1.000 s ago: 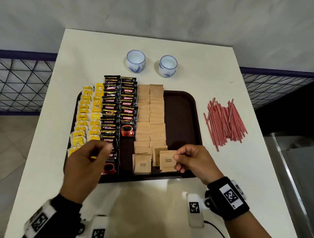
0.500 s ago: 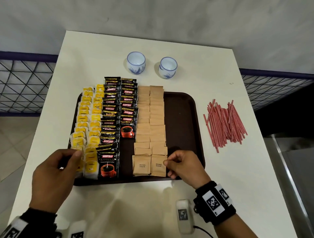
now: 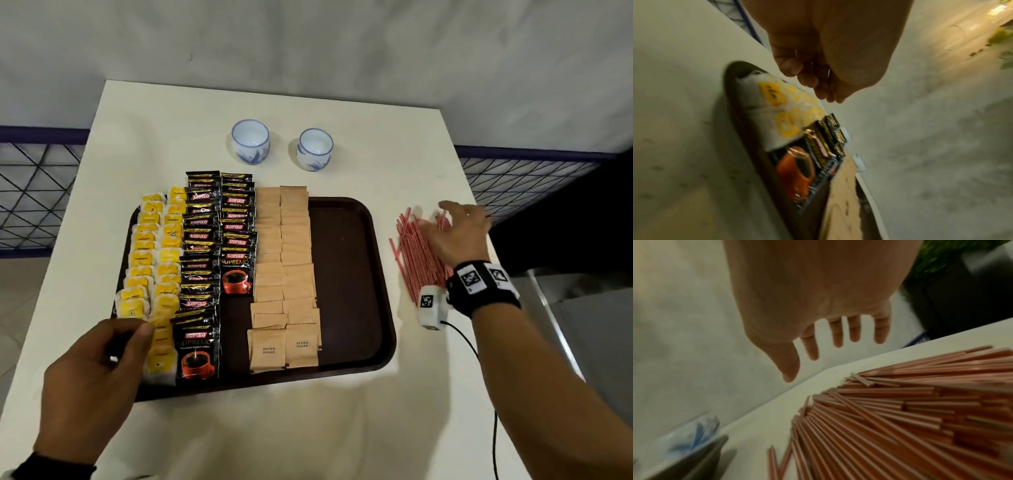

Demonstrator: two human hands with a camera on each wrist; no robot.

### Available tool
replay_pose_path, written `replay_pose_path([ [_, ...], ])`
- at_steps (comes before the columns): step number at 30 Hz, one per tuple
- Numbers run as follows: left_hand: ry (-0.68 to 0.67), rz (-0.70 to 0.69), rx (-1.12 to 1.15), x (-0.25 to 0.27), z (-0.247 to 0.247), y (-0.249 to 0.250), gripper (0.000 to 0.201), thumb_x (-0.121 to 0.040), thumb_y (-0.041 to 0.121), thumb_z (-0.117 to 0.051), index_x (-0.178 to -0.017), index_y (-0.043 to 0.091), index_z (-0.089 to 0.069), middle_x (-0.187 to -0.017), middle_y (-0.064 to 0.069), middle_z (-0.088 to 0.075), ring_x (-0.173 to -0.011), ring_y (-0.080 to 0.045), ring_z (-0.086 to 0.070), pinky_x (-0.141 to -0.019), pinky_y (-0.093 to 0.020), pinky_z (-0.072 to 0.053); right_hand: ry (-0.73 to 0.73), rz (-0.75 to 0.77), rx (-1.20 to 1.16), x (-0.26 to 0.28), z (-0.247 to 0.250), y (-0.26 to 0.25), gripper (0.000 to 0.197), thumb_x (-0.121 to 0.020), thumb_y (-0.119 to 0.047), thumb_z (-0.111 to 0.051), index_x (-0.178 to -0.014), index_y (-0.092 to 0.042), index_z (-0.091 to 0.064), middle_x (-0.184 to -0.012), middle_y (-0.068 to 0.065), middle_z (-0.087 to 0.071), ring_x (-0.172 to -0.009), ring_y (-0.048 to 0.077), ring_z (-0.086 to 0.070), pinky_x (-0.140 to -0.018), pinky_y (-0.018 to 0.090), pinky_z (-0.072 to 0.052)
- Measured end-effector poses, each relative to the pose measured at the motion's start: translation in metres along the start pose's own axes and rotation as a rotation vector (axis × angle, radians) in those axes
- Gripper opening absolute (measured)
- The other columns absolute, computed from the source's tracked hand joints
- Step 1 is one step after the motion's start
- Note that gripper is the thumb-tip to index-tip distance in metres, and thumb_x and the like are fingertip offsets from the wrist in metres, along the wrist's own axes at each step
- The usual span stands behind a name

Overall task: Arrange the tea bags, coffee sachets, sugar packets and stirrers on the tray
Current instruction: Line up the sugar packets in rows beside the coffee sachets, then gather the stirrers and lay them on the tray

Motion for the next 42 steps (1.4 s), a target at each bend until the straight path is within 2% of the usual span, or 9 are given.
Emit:
replay_pose_path([
  [5, -0.1, -0.204, 0.005, 0.002, -0.039, 0.066, 0.007, -0.086, 0.024, -0.07, -0.085, 0.031, -0.07, -0.077, 0.009, -0.069, -0.07, 0.001, -0.063, -0.051, -0.005, -0.043, -0.189, 0.197, 0.215, -0.022, -0.025, -0.022, 0.058, -0.09, -0.051, -0.059, -0.142, -0.026, -0.049, -0.147, 0.005, -0.041, -0.135, 0.034, -0.031, -0.105, 0.056, -0.038],
  [11, -0.17, -0.272, 0.055, -0.002, -0.063, 0.088, 0.009, -0.086, 0.023, -0.069, -0.085, 0.032, -0.07, -0.097, 0.026, -0.067, -0.086, 0.006, -0.062, -0.065, -0.004, -0.044, -0.216, 0.293, 0.333, -0.018, -0.045, -0.036, 0.044, -0.091, -0.031, -0.061, -0.133, -0.018, -0.058, -0.137, 0.003, -0.054, -0.128, 0.031, -0.041, -0.104, 0.052, -0.038],
  [16, -0.152, -0.195, 0.055, -0.002, -0.054, 0.068, 0.011, -0.085, 0.017, -0.071, -0.083, 0.027, -0.07, -0.087, 0.019, -0.068, -0.069, -0.002, -0.064, -0.047, -0.007, -0.044, -0.085, 0.31, 0.12, -0.014, -0.045, -0.025, 0.036, -0.087, -0.011, -0.061, -0.123, -0.012, -0.065, -0.124, 0.012, -0.06, -0.118, 0.033, -0.055, -0.1, 0.049, -0.044],
  [21, -0.111, -0.086, 0.001, -0.007, -0.027, 0.032, 0.007, -0.078, 0.047, -0.064, -0.082, 0.043, -0.068, -0.082, 0.021, -0.068, -0.063, -0.006, -0.065, -0.048, -0.016, -0.049, -0.081, 0.085, 0.126, -0.031, -0.033, -0.024, 0.048, -0.093, -0.03, -0.057, -0.139, -0.015, -0.052, -0.137, 0.01, -0.051, -0.127, 0.034, -0.041, -0.103, 0.051, -0.037],
  [25, -0.102, 0.091, 0.096, -0.017, -0.004, -0.038, 0.058, -0.07, 0.082, -0.063, -0.104, 0.036, -0.069, -0.085, 0.008, -0.072, -0.073, -0.021, -0.073, -0.065, -0.041, -0.062, -0.186, 0.136, 0.228, -0.036, -0.045, -0.029, 0.045, -0.093, -0.027, -0.058, -0.137, -0.017, -0.056, -0.137, 0.01, -0.051, -0.128, 0.035, -0.042, -0.107, 0.048, -0.035],
  [27, -0.124, 0.116, 0.082, -0.02, 0.002, -0.061, 0.06, -0.068, 0.084, -0.06, -0.101, 0.035, -0.068, -0.087, 0.011, -0.072, -0.078, -0.017, -0.072, -0.064, -0.023, -0.06, -0.168, 0.169, 0.233, -0.035, -0.051, -0.031, 0.038, -0.091, -0.02, -0.059, -0.129, -0.013, -0.062, -0.132, 0.014, -0.054, -0.121, 0.036, -0.048, -0.102, 0.044, -0.04],
  [35, -0.136, 0.185, -0.029, -0.022, 0.001, -0.076, 0.067, -0.065, 0.089, -0.057, -0.102, 0.034, -0.069, -0.087, 0.006, -0.071, -0.077, -0.029, -0.071, -0.072, -0.046, -0.063, -0.098, 0.211, 0.146, -0.019, -0.042, -0.04, 0.027, -0.087, -0.021, -0.063, -0.113, -0.015, -0.068, -0.126, 0.008, -0.057, -0.119, 0.033, -0.049, -0.098, 0.05, -0.044],
  [40, -0.172, 0.22, -0.074, -0.02, 0.006, -0.074, 0.07, -0.065, 0.093, -0.052, -0.105, 0.037, -0.068, -0.086, 0.01, -0.071, -0.074, -0.024, -0.071, -0.059, -0.031, -0.061, -0.176, -0.215, 0.014, -0.012, -0.002, 0.001, 0.12, -0.057, -0.083, -0.07, -0.15, -0.02, -0.029, -0.155, 0.01, -0.026, -0.144, 0.037, -0.021, -0.109, 0.067, -0.029],
  [42, -0.172, 0.217, -0.064, -0.017, 0.008, -0.075, 0.072, -0.064, 0.092, -0.052, -0.107, 0.036, -0.068, -0.088, 0.008, -0.071, -0.078, -0.025, -0.071, -0.07, -0.044, -0.062, -0.265, -0.293, 0.018, -0.007, 0.0, 0.015, 0.139, -0.05, -0.091, -0.066, -0.156, -0.017, -0.014, -0.162, 0.014, -0.015, -0.149, 0.04, -0.012, -0.113, 0.069, -0.022],
])
Point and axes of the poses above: each hand's wrist, its own x-axis away from the middle knuckle, its own z-axis out of the back of the hand, y = z × x, the point moved 3 cm from there along -x, towards the middle knuckle
